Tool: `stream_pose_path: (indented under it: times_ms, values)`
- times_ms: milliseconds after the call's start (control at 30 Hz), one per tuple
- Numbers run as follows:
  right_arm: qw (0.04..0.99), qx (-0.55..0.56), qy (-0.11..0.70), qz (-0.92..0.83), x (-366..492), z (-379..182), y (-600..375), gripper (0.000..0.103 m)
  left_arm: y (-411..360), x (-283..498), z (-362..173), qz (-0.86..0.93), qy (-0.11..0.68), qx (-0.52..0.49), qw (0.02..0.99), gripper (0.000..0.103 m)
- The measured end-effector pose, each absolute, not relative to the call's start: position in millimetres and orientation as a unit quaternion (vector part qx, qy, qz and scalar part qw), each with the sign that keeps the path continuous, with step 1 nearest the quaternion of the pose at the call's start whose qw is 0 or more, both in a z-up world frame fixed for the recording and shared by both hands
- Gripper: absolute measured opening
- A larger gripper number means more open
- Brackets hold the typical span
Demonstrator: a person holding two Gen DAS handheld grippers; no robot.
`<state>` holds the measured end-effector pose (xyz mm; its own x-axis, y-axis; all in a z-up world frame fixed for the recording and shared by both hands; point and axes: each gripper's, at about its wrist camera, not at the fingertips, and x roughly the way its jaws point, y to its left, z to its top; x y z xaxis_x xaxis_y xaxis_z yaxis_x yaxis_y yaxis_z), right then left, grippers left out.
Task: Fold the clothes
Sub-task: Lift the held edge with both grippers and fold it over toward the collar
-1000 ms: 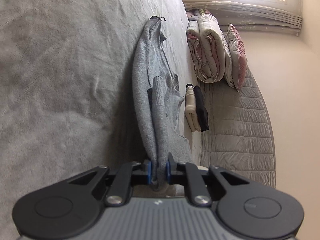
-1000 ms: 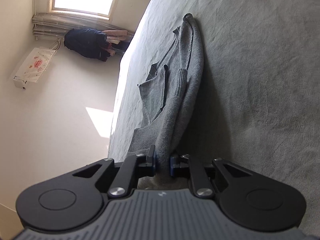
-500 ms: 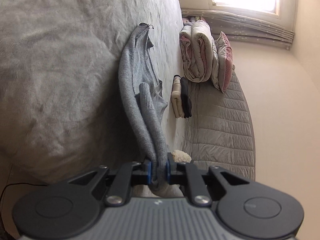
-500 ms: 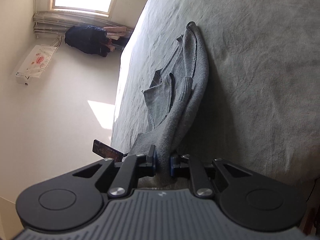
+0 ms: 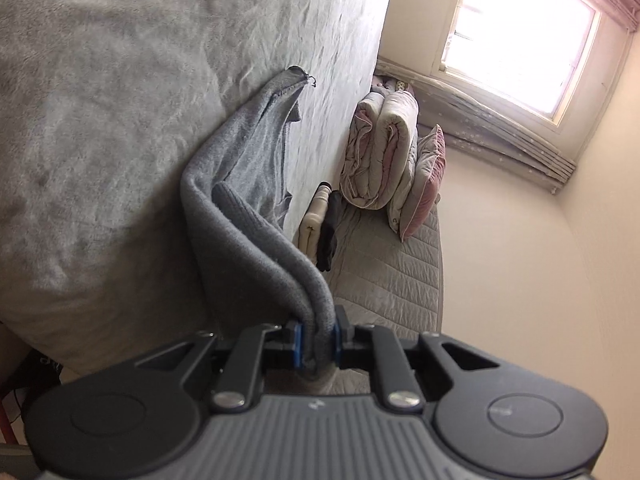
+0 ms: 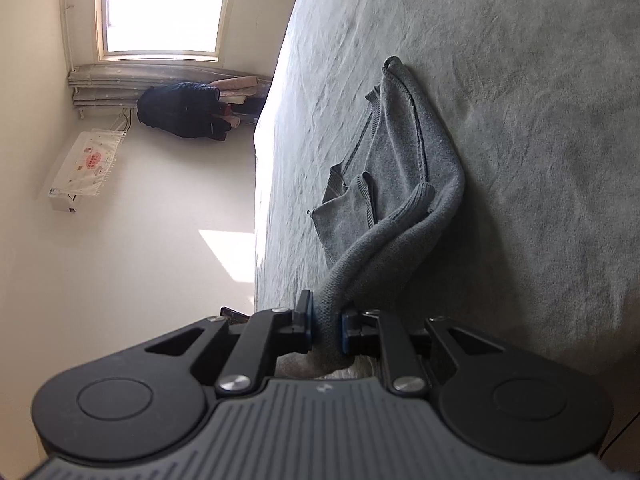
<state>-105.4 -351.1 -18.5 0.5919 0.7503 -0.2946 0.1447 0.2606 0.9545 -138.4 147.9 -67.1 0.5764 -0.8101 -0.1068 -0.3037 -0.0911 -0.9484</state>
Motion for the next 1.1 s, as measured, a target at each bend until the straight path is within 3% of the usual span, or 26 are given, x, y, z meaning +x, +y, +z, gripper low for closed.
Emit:
stream_pose_path:
  times_ms: [300,600,667,733,800,867,933,1100]
  values:
    - [0.681,0.595,0.385,0.183,-33,-24,-361,0.019,133,-66,-59,-0.216,0.393,-0.714,0.537,0.014]
    - [0.674,0.598,0.41,0.141,16,-57,-361,0.023,133,-8,-88,-0.171,0.417,-0.721,0.527,0.02]
    - [0.667,0.606,0.411,0.135,21,-68,-362,0.028,134,0,-95,-0.168,0.418,-0.721,0.527,0.025]
    - [0.659,0.618,0.406,0.135,23,-78,-365,0.05,135,7,-100,-0.186,0.406,-0.719,0.532,0.045]
    - [0.65,0.635,0.39,0.15,21,-87,-370,0.057,136,10,-98,-0.21,0.4,-0.705,0.547,0.059]
    - [0.641,0.646,0.385,0.154,18,-91,-376,0.057,136,14,-91,-0.238,0.398,-0.68,0.568,0.062]
    - [0.657,0.631,0.38,0.162,17,-80,-380,0.057,135,20,-78,-0.27,0.4,-0.643,0.595,0.072]
    - [0.711,0.592,0.336,0.175,6,-56,-389,0.057,137,27,-62,-0.316,0.375,-0.584,0.647,0.075]
